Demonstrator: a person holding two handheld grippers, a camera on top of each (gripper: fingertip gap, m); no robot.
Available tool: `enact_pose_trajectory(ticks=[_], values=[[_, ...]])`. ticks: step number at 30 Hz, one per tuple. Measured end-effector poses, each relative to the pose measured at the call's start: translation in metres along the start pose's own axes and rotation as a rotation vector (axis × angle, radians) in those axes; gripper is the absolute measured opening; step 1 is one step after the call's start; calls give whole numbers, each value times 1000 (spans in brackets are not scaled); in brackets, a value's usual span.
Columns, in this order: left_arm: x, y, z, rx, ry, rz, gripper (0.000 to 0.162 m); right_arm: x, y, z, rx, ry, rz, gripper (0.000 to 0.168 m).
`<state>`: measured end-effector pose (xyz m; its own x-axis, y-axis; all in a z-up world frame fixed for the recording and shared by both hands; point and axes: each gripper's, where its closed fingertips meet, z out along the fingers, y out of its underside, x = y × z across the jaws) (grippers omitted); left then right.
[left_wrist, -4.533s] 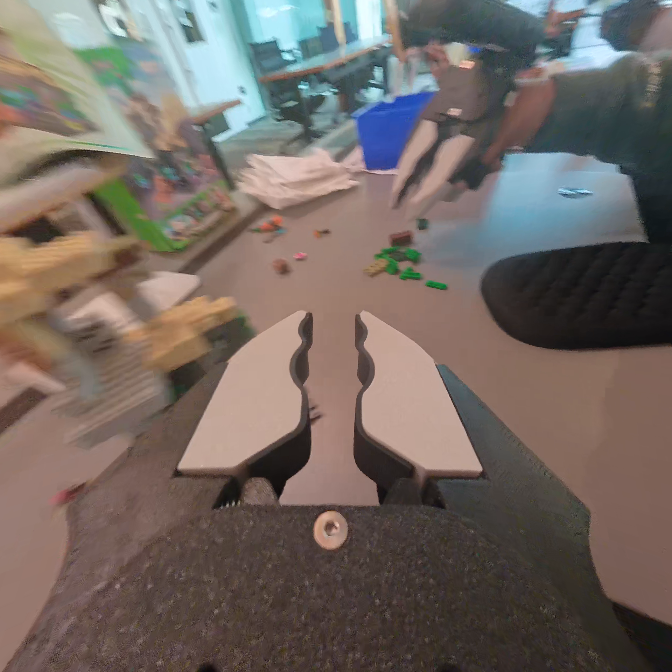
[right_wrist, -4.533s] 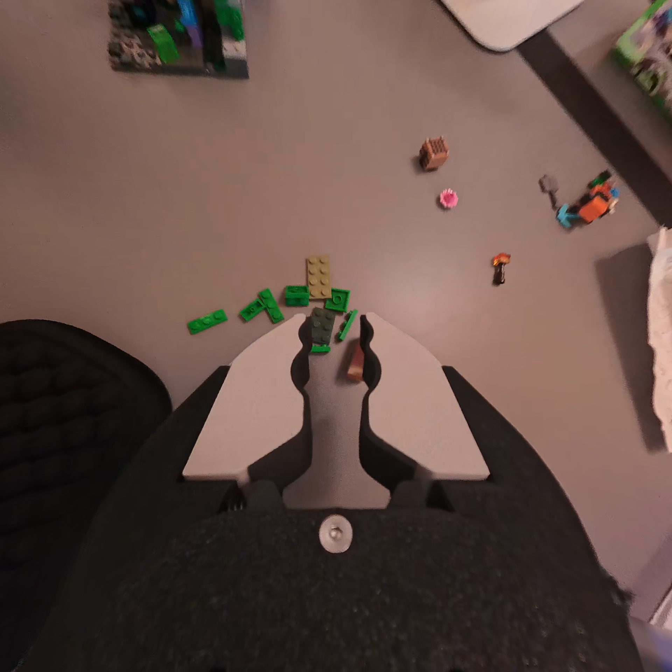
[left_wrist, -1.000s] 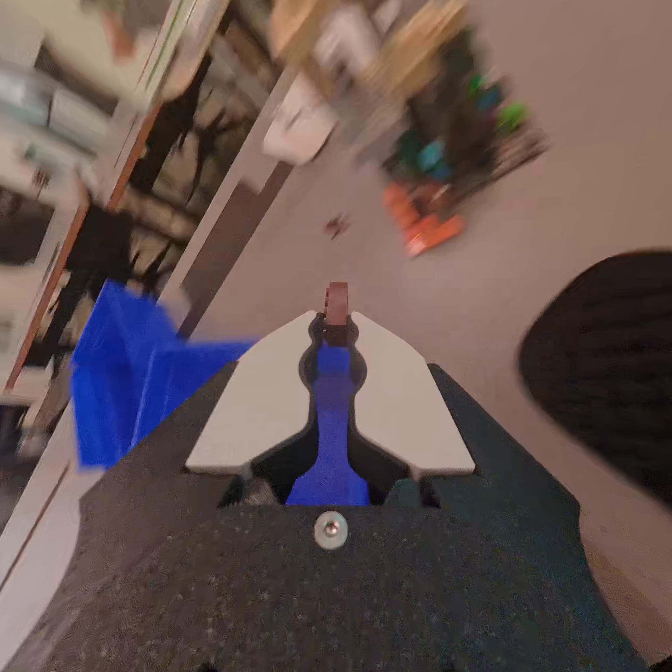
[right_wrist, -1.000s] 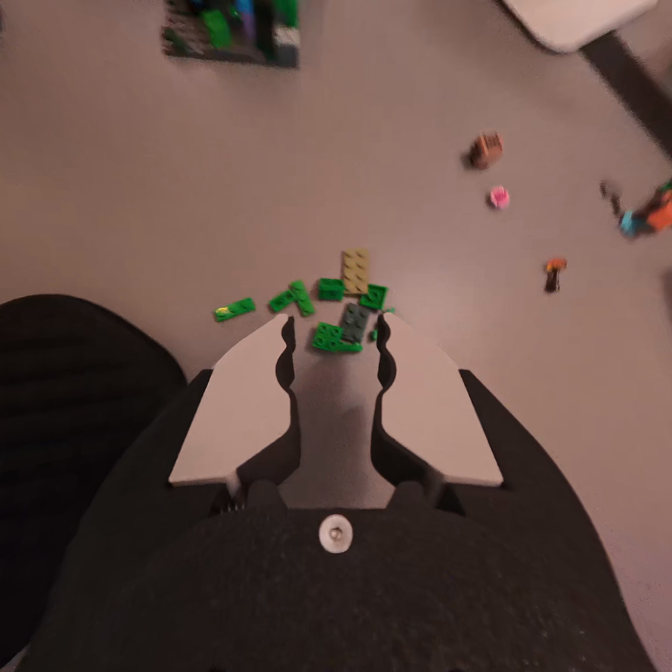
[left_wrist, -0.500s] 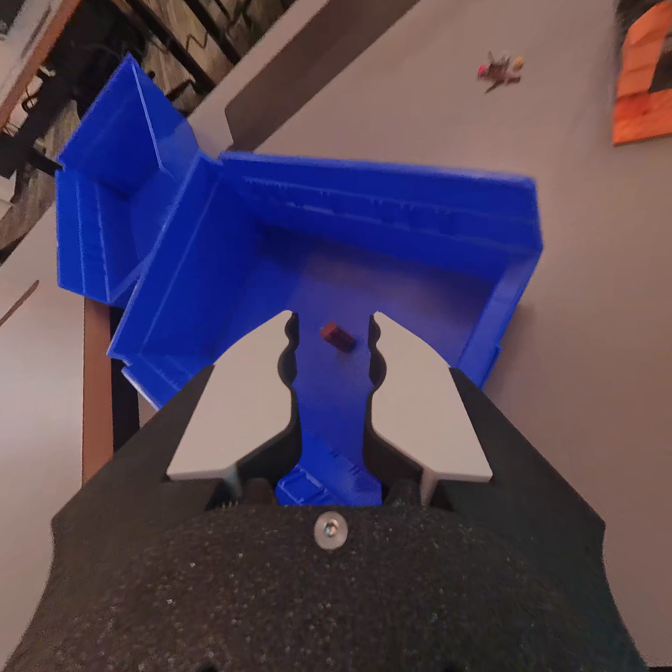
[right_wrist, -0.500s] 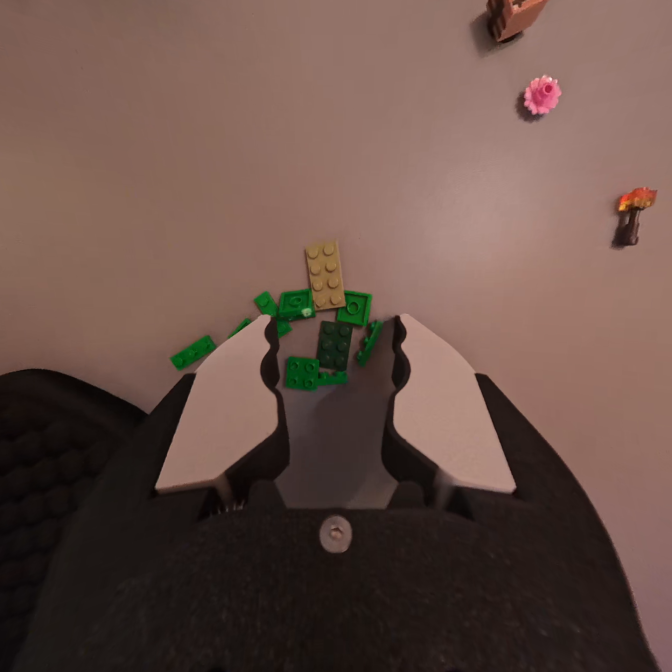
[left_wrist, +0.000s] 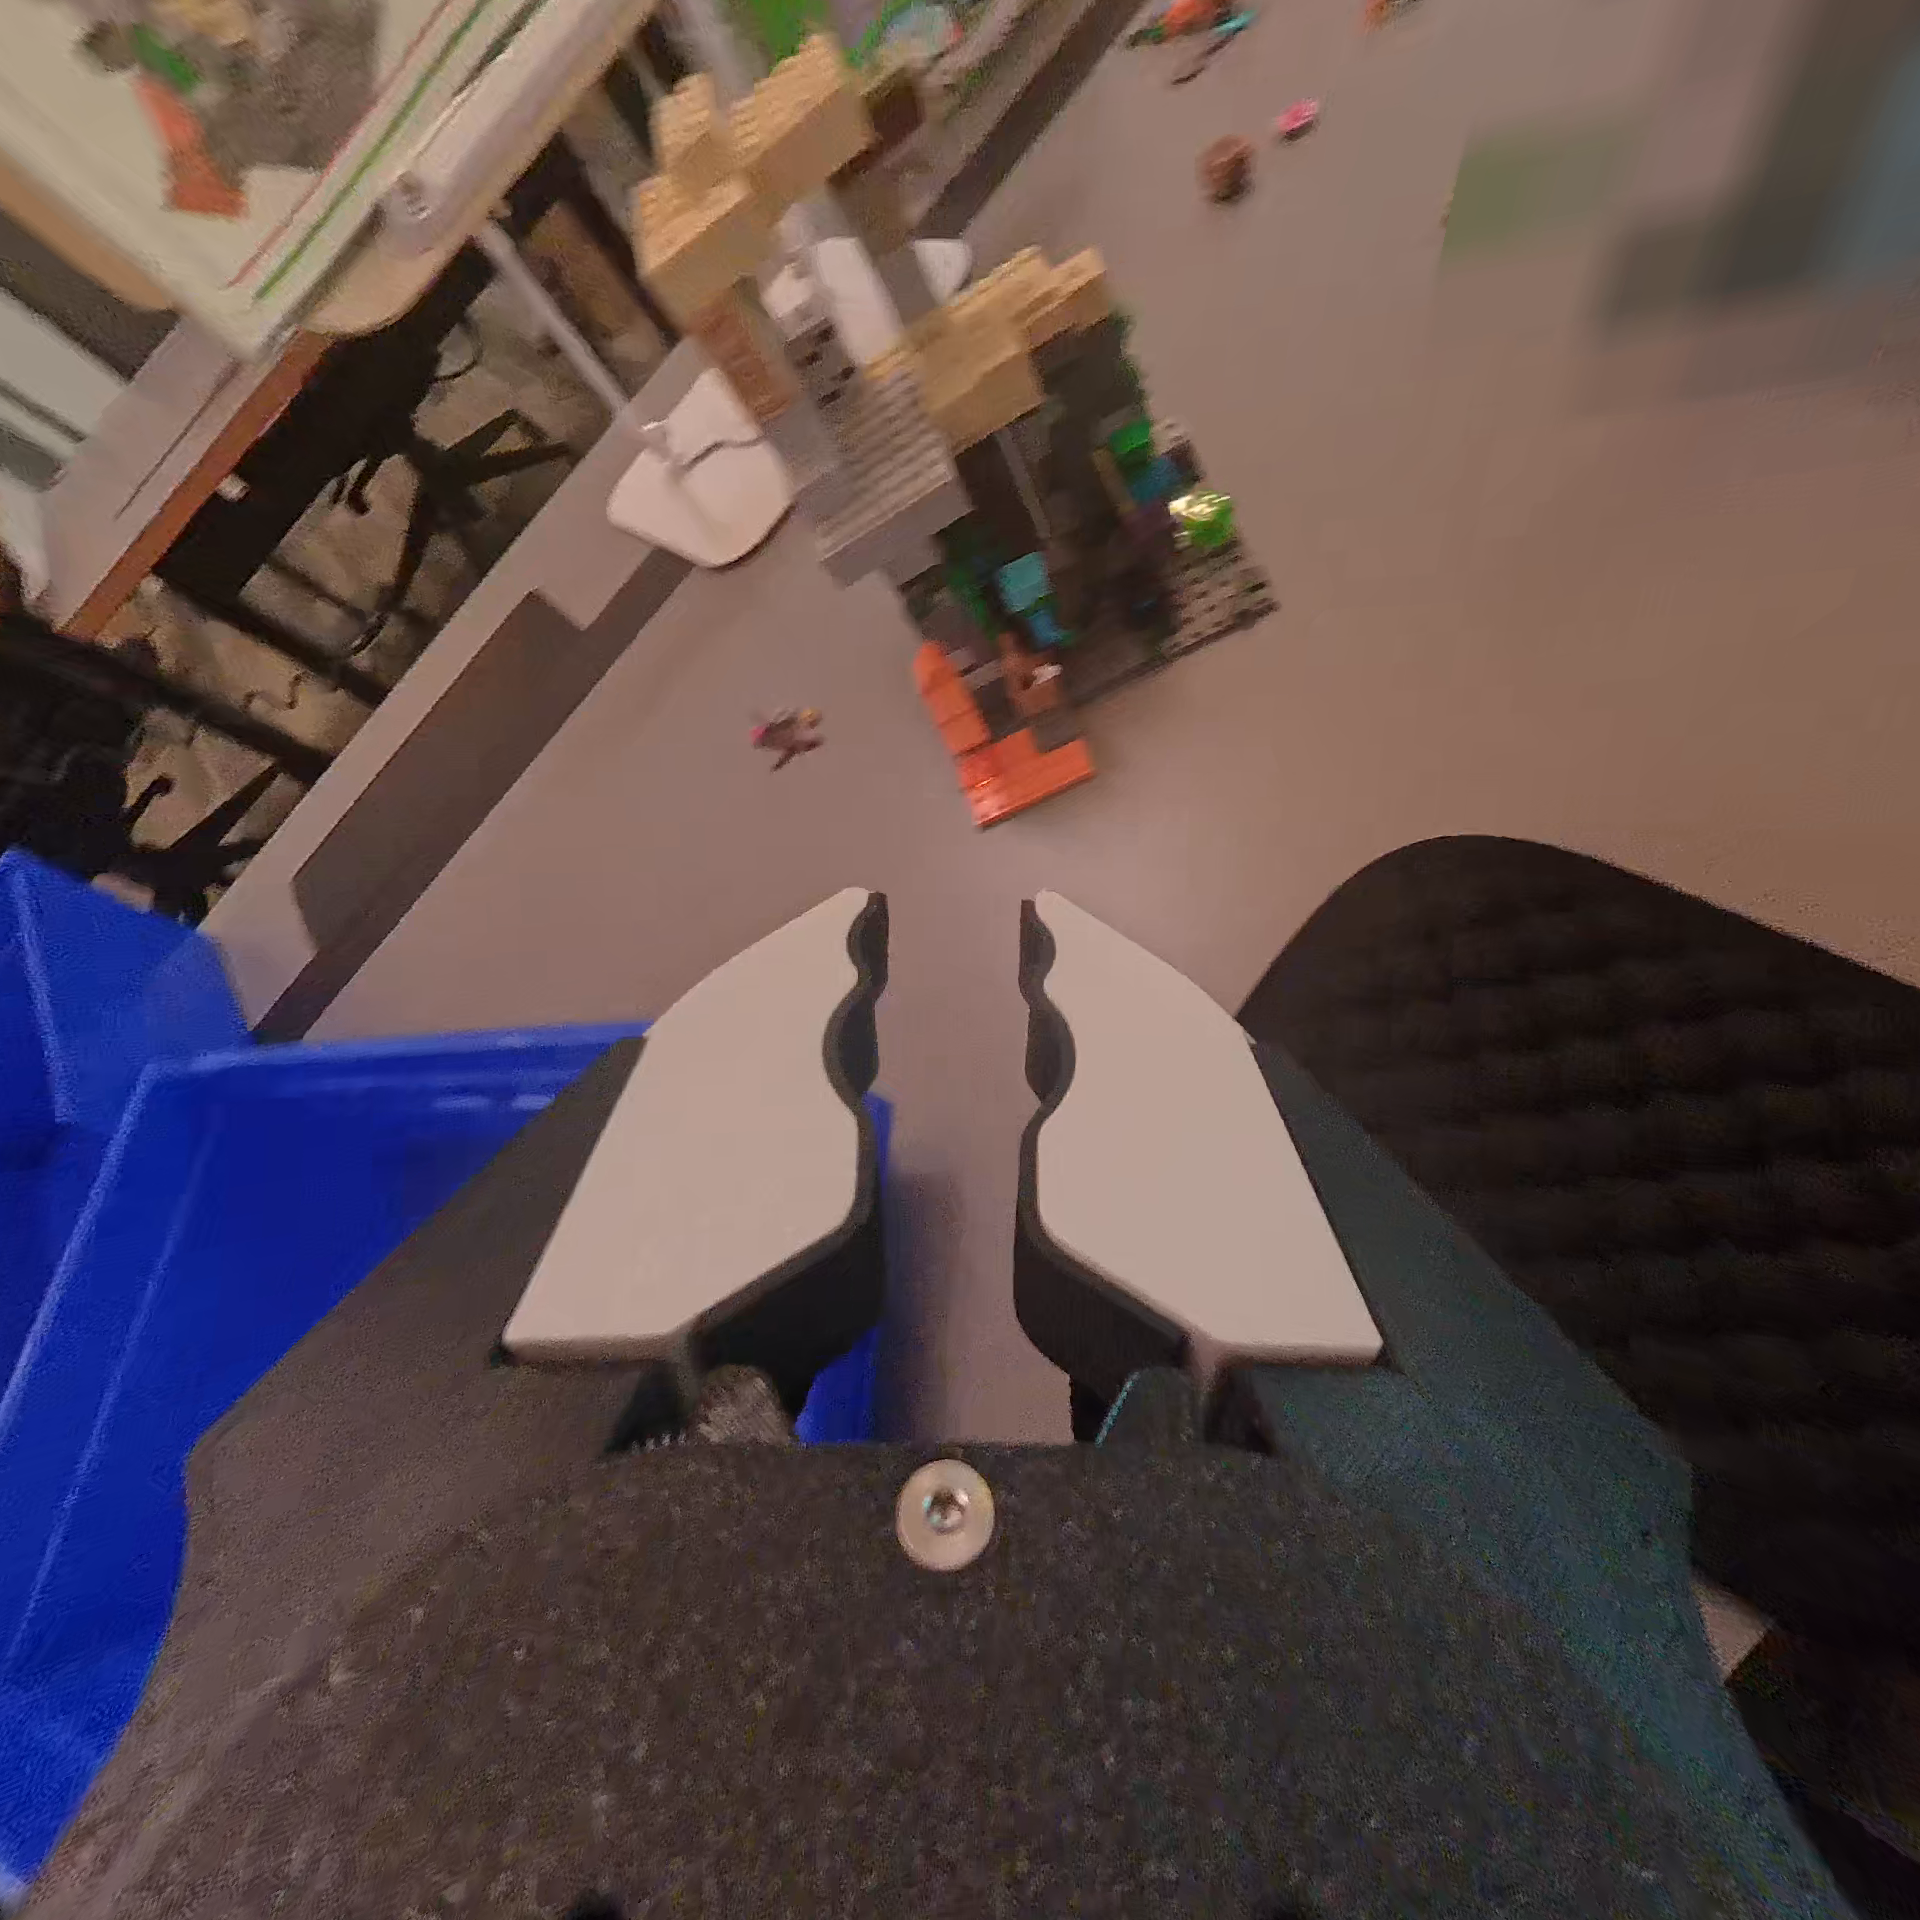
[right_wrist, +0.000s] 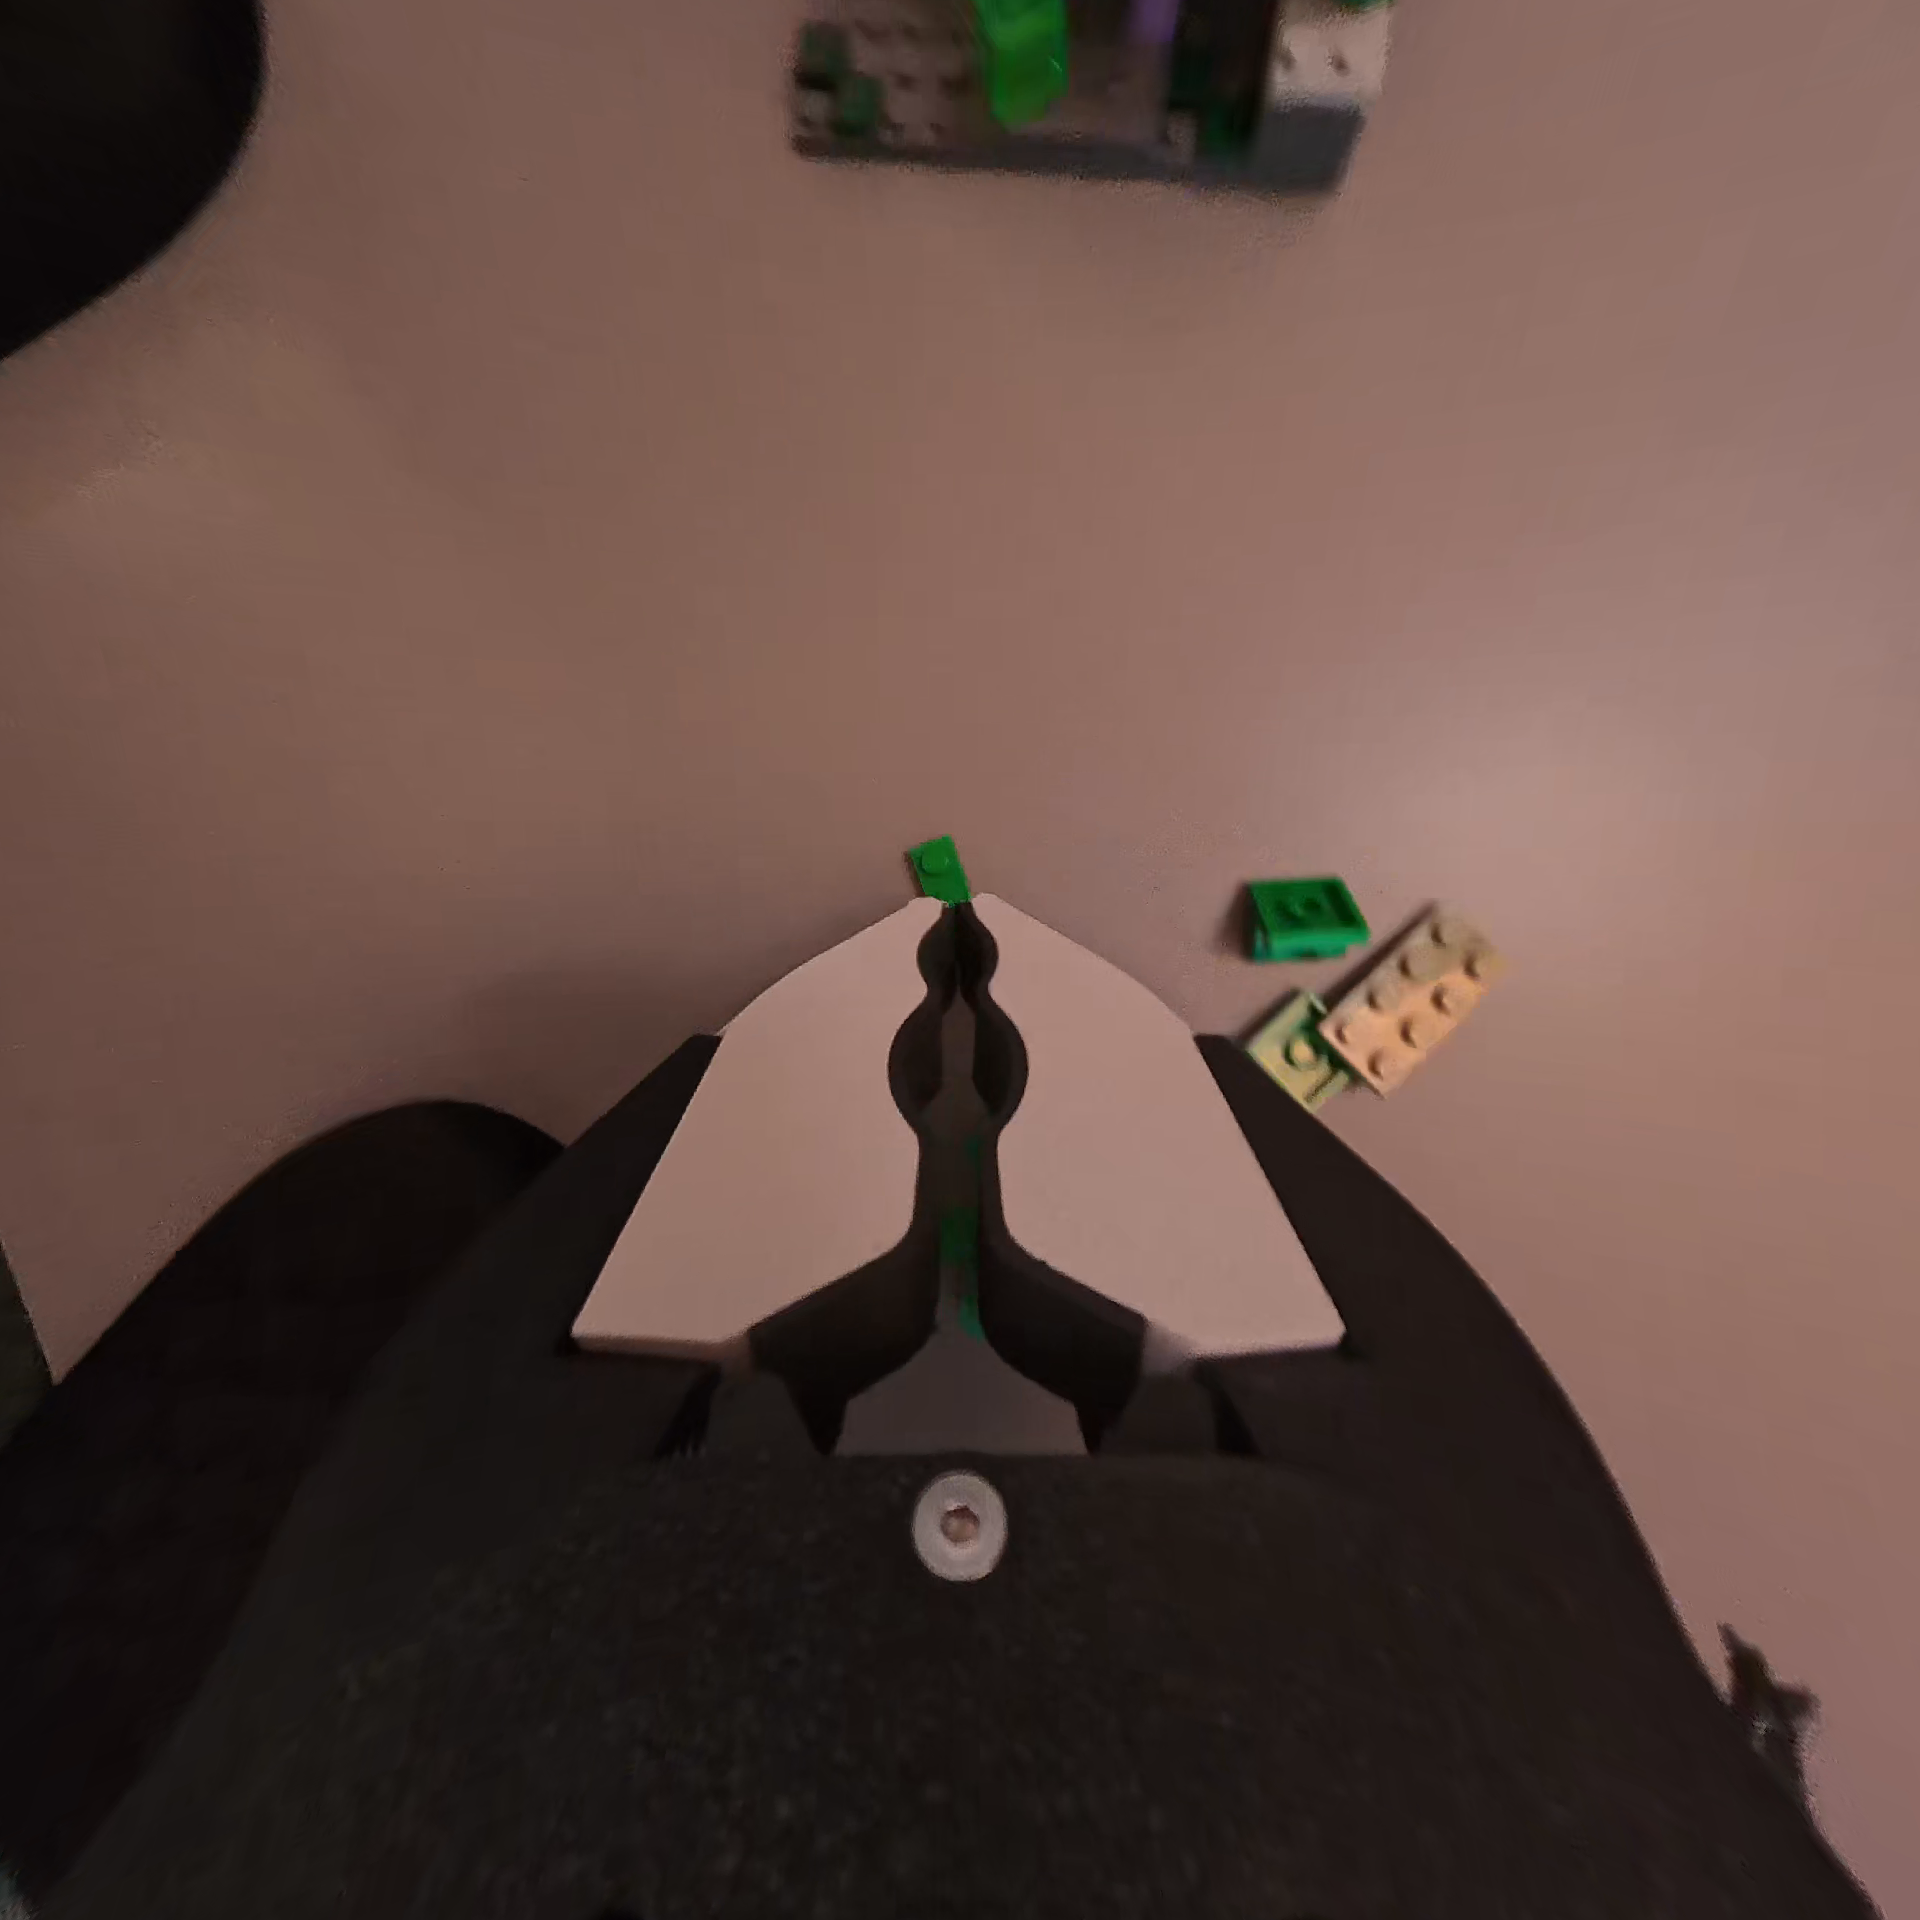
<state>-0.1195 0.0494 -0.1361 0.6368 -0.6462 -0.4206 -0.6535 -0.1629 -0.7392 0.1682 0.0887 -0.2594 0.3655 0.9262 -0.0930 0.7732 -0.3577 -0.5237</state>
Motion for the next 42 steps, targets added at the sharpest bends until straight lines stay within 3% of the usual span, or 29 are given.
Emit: enact_pose_trajectory(ticks=[2, 5, 11, 13, 17, 22, 31, 34, 37, 42], values=[[17, -7, 11, 11, 40, 33, 24, 0, -10, -3, 36, 21, -4, 6], [37, -14, 24, 23, 102, 45, 24, 23, -17, -18, 98, 91, 89, 35], [66, -14, 41, 26, 187, 56, 24, 56, 17, -18, 21, 140, 256, 71], [74, -14, 46, 23, 209, 59, 24, 58, 17, -12, 15, 161, 242, 68], [86, -15, 53, 22, 240, 63, 23, 66, 10, -7, -13, 215, 210, 38], [94, -16, 54, 36, 259, 63, 22, 54, -2, 3, -58, 147, 126, 18], [110, -15, 63, 38, 300, 66, 22, -58, -58, 45, -44, -72, -201, 17], [118, -18, 68, 34, 325, 80, 25, -82, -79, 43, 52, -119, -235, 34], [130, -16, 75, 10, 368, 115, 27, -76, -84, 24, 131, -98, -202, 42], [157, -8, 84, -50, 477, 213, 32, -29, -43, -11, 131, -7, -56, 48]])
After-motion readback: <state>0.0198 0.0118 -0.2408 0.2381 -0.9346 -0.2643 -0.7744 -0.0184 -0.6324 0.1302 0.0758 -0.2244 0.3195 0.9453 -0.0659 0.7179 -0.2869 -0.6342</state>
